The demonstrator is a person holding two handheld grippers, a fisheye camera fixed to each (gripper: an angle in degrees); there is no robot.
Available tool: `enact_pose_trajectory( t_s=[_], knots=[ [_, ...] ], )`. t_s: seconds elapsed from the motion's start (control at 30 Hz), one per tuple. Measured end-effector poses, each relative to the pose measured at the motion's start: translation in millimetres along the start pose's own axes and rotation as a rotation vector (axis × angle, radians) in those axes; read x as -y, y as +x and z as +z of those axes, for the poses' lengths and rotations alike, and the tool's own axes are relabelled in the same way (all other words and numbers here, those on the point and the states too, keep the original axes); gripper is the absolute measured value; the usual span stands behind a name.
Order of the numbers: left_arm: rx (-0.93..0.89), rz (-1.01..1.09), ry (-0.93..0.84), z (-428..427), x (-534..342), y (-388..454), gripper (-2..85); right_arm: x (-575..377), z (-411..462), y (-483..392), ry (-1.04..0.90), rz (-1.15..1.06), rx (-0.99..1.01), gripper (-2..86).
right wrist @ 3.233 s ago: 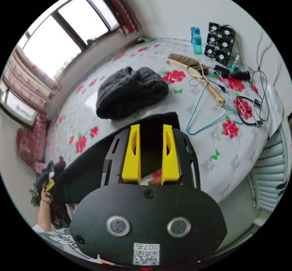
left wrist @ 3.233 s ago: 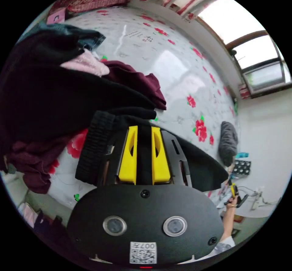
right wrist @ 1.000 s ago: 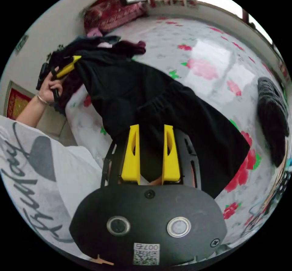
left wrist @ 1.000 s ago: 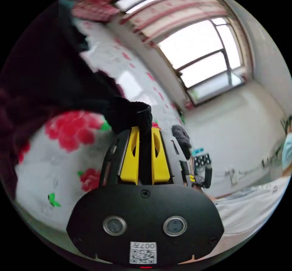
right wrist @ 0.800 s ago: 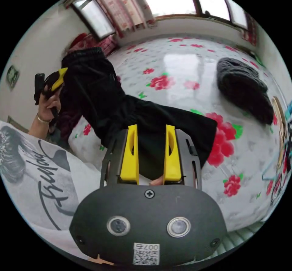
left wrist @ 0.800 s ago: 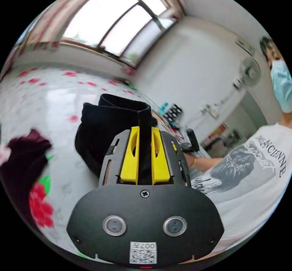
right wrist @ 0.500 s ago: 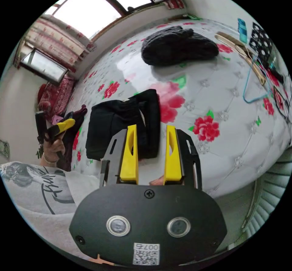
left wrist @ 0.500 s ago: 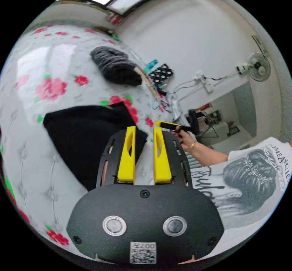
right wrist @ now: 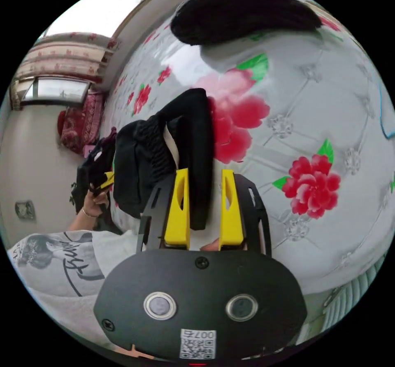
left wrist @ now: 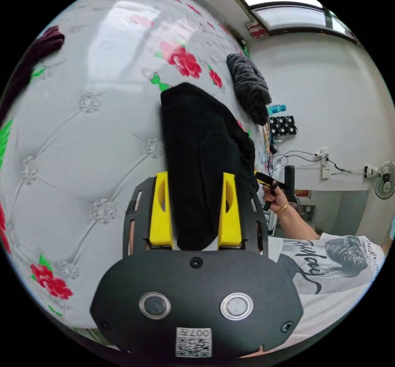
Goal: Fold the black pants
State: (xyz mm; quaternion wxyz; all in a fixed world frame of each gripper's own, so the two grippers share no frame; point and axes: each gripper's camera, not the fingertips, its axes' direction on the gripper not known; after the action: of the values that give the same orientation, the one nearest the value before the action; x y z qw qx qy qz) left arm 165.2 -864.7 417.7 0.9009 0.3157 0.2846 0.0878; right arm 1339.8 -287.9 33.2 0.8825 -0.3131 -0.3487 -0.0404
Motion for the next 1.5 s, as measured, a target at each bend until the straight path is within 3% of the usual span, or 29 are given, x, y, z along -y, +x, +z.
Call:
enact_pose_trajectory(
  t_s=[0.13,0.23,0.4,0.53,0.8,0.93,1.07,1.23,1.37,1.5],
  knots=[
    [0.081,0.046,-0.121,29.5,32.7,11.7,10.2,15.2,-3.4,-7.4,-0.11,-0.082,0.026,1.5],
    [-0.006,0.102,-0.089,17.2,49.2,31.9,7.6,25.4,-31.5,-13.2,-0.09,-0.171,0.091,0.4],
    [-0.11,0.249,-0.033,6.1,93.2,99.0,6.7,56.3,-118.0,-15.7,0.1,-0.231,0.228,0.0],
    [-0.194,0.406,0.051,-6.1,151.7,173.1,6.6,82.4,-199.3,-20.8,0.28,-0.308,0.213,-0.1],
    [-0.177,0.46,0.149,28.2,306.8,280.9,7.3,169.0,-340.7,-18.6,0.563,-0.33,-0.028,0.1],
    [0.077,0.382,0.026,101.4,351.5,261.4,9.4,224.7,-318.3,18.6,0.53,-0.135,-0.229,0.5],
    [0.211,0.332,-0.041,123.6,300.0,180.6,7.9,232.2,-251.1,70.9,0.435,0.007,-0.228,0.9],
    [0.355,0.241,-0.037,76.8,182.8,85.7,6.5,160.7,-172.4,61.3,0.416,-0.087,-0.263,1.0],
    [0.489,0.056,-0.016,20.1,76.4,30.0,6.0,93.7,-92.4,42.1,0.23,-0.135,-0.235,1.4],
    [0.501,-0.088,0.048,-19.3,13.8,7.1,6.0,53.2,-44.1,14.5,0.119,-0.221,-0.267,3.0]
  ],
)
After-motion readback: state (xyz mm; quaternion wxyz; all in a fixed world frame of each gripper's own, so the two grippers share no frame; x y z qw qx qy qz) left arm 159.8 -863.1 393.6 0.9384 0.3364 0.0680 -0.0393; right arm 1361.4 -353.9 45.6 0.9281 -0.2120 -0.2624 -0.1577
